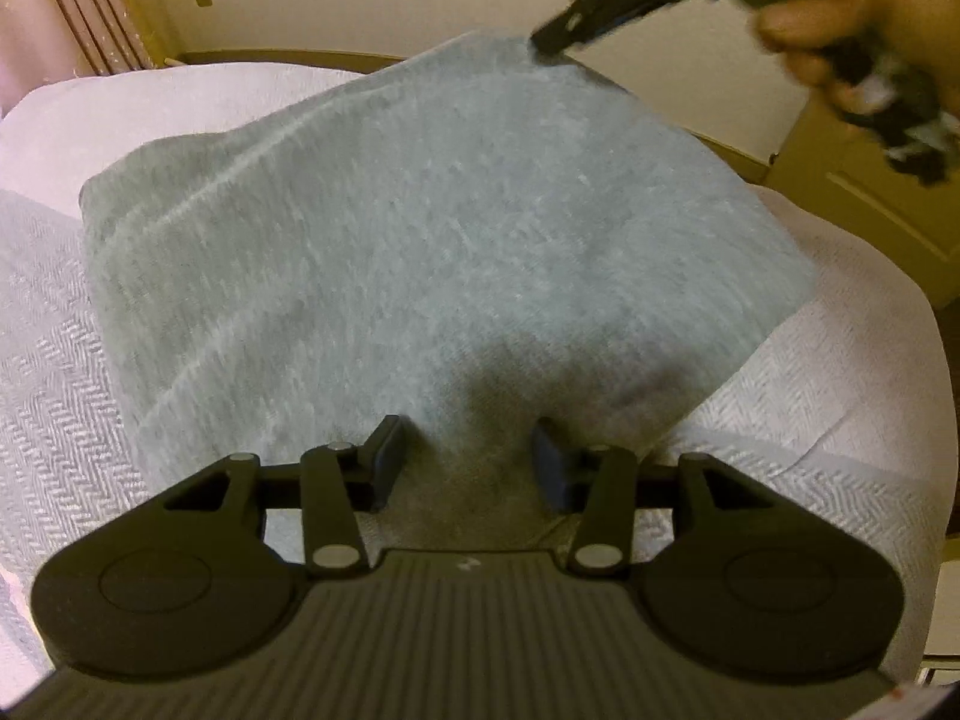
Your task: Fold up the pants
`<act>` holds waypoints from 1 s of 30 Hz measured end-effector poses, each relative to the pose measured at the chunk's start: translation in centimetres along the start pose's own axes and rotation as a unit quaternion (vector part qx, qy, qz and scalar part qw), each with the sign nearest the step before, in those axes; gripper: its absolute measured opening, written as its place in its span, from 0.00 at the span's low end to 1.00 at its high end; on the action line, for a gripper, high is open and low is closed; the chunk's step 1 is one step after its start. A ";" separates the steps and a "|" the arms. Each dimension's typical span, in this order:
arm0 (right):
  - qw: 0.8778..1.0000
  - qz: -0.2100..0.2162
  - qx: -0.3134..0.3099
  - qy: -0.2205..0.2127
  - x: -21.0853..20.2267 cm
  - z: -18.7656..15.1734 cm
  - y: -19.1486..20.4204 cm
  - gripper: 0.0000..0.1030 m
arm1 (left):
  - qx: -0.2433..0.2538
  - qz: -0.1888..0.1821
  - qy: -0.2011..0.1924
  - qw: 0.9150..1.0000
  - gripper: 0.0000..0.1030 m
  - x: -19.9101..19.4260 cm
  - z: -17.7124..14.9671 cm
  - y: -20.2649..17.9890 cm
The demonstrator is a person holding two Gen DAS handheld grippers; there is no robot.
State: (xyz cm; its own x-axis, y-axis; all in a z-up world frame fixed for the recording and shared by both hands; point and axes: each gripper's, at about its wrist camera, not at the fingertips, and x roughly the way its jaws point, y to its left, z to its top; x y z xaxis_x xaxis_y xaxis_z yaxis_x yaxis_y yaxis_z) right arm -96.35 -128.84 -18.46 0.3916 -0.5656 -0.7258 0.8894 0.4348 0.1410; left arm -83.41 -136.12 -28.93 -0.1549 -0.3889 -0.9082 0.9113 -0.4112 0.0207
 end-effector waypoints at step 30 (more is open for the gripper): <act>0.980 0.100 -0.153 0.078 11.6 2.0 18.3 0.26 | -0.216 0.023 -0.069 0.974 0.41 -3.5 -10.0 8.6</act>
State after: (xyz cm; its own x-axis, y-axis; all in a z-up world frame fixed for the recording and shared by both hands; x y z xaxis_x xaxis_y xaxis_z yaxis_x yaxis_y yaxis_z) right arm -75.07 -128.85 -22.99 0.4883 -0.3446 -0.8018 0.6768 0.7296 0.0986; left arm -71.21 -130.06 -29.80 -0.1331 -0.5172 -0.8455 0.9892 -0.0172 -0.1452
